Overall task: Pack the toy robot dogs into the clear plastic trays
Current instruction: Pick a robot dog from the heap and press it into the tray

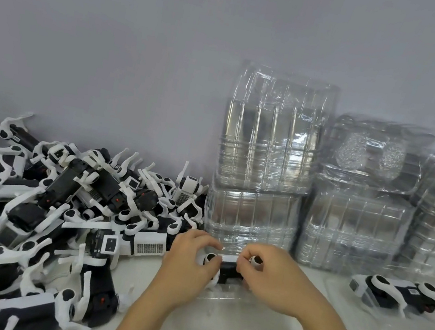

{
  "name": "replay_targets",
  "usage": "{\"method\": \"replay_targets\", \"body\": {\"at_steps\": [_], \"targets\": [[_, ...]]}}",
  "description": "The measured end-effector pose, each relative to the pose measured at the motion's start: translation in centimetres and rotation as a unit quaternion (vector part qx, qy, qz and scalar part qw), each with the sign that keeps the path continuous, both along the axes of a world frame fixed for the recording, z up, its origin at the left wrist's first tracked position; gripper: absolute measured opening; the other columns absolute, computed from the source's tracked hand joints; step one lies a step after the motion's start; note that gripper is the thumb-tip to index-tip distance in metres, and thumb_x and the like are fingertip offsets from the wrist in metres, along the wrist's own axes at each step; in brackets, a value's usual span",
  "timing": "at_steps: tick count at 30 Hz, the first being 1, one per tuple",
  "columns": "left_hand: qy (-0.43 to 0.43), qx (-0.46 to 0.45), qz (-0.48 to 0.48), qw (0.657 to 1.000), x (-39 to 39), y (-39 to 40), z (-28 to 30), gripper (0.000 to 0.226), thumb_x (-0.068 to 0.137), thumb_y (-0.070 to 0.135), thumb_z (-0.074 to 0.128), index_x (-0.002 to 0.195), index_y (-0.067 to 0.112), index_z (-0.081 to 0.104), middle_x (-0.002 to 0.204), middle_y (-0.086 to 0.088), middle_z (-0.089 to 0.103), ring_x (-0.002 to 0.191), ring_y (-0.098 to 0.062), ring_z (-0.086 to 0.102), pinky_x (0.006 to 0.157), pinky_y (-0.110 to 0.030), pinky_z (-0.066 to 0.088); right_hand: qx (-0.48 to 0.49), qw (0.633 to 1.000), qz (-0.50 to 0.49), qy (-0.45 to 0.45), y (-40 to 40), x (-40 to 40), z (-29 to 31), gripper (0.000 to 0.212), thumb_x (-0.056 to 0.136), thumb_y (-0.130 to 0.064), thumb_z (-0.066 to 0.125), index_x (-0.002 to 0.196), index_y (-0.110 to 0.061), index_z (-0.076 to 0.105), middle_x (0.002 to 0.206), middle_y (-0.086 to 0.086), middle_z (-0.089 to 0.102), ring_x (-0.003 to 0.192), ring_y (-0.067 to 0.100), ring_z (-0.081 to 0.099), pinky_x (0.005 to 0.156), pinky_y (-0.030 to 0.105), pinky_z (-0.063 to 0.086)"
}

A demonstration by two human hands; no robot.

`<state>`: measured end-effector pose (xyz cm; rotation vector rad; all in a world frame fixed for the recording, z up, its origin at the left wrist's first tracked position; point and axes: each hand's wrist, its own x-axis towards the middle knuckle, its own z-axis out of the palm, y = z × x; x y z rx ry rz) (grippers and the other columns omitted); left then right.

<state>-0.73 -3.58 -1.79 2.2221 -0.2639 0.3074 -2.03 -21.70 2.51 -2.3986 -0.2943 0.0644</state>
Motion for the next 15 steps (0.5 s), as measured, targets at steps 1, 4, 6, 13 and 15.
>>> {"method": "replay_targets", "body": {"at_steps": [1, 4, 6, 13, 15], "targets": [[-0.005, 0.012, 0.002, 1.000, 0.0, 0.0, 0.0, 0.020, 0.093, 0.026, 0.065, 0.106, 0.041, 0.063, 0.121, 0.022, 0.051, 0.126, -0.003, 0.043, 0.109, -0.028, 0.033, 0.014, 1.000, 0.000, 0.007, -0.1, 0.0, 0.1, 0.022, 0.096, -0.030, 0.054, 0.076, -0.029, 0.064, 0.071, -0.005, 0.069, 0.062, 0.007, 0.063, 0.065, 0.030, 0.053], [-0.060, 0.095, 0.004, 0.994, -0.2, 0.0, 0.0, 0.030, 0.094, 0.029, 0.062, 0.122, 0.041, 0.063, 0.132, 0.026, 0.045, 0.125, 0.010, 0.034, 0.105, -0.026, 0.023, 0.061, 0.998, -0.017, 0.005, -0.7, 0.0, 0.3, 0.021, 0.098, -0.028, 0.055, 0.081, -0.028, 0.068, 0.073, -0.006, 0.074, 0.067, 0.007, 0.070, 0.058, 0.021, 0.054], [-0.113, 0.142, -0.013, 0.983, -0.4, -0.2, 0.5, 0.030, 0.096, 0.032, 0.059, 0.126, 0.038, 0.064, 0.136, 0.023, 0.047, 0.126, 0.010, 0.037, 0.108, -0.025, 0.023, 0.108, 0.992, -0.053, -0.026, -1.2, 0.2, 0.4, 0.020, 0.099, -0.025, 0.055, 0.084, -0.024, 0.068, 0.069, -0.009, 0.074, 0.054, -0.002, 0.064, 0.043, 0.012, 0.043], [-0.012, 0.259, -0.073, 0.963, -1.6, -1.2, 2.0, 0.087, 0.068, 0.095, 0.028, 0.138, 0.049, 0.050, 0.160, 0.018, 0.029, 0.150, -0.010, 0.015, 0.119, -0.037, 0.010, 0.135, 0.979, -0.118, -0.100, -2.7, 1.0, -0.8, 0.022, 0.096, -0.020, 0.060, 0.079, -0.029, 0.071, 0.074, -0.014, 0.072, 0.070, -0.007, 0.062, 0.059, 0.010, 0.038], [0.034, 0.287, -0.087, 0.953, -1.7, -1.3, 1.8, 0.095, 0.058, 0.100, 0.034, 0.141, 0.054, 0.041, 0.165, 0.017, 0.015, 0.153, -0.014, 0.005, 0.122, -0.044, 0.001, 0.142, 0.978, -0.116, -0.102, -2.8, 1.2, -1.0, 0.021, 0.096, -0.021, 0.061, 0.080, -0.031, 0.071, 0.077, -0.020, 0.071, 0.076, -0.008, 0.062, 0.063, 0.013, 0.039]]}}
